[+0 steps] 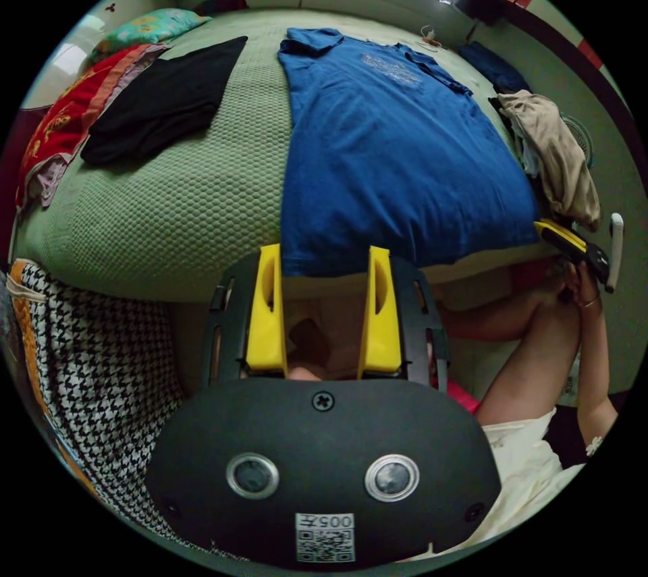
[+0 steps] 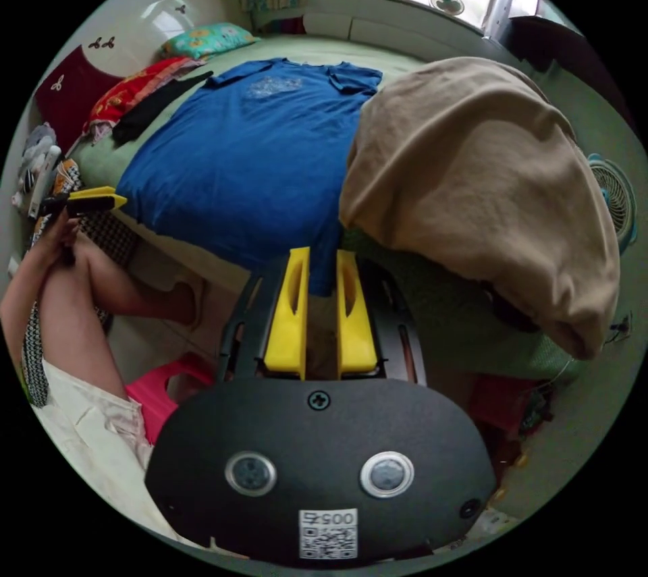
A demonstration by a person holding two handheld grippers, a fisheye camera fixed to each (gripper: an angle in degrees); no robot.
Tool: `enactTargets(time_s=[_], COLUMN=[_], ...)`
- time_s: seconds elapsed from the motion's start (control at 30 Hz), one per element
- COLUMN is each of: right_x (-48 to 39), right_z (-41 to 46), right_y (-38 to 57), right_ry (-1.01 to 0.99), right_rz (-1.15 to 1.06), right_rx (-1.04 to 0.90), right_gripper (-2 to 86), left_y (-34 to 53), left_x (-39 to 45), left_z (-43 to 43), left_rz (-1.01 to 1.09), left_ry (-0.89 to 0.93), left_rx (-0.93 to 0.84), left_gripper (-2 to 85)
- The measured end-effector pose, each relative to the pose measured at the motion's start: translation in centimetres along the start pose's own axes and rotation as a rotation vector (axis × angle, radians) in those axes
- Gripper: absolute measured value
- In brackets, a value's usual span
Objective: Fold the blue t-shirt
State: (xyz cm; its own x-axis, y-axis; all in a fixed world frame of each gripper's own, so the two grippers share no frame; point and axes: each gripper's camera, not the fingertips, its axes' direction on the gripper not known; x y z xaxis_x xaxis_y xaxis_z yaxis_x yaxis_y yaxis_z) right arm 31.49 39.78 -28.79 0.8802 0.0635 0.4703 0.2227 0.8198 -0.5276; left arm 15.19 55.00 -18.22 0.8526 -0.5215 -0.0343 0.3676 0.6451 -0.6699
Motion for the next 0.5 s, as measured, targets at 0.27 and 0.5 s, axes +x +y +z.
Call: enactTargets(time_s=[0.27,0.5], right_x=[-0.1,0.7], right_z=[-1.2,-2.6], right_y=[-1.0,-2.0], right_ry=[0.031,-0.007], right_rz=[-0.013,-0.009], right_rx=[0.006,0.011], right_gripper=[3.2,-1.6], left_y=[-1.2,-2.1], left_x=[-0.7,-1.8], left_z=[-3.2,-6.1], left_rz=[-0.007,-0.038], left_ry=[-0.029,-0.045], left_rx=[-0.009,-0.013], left_gripper=[16.6,12.1])
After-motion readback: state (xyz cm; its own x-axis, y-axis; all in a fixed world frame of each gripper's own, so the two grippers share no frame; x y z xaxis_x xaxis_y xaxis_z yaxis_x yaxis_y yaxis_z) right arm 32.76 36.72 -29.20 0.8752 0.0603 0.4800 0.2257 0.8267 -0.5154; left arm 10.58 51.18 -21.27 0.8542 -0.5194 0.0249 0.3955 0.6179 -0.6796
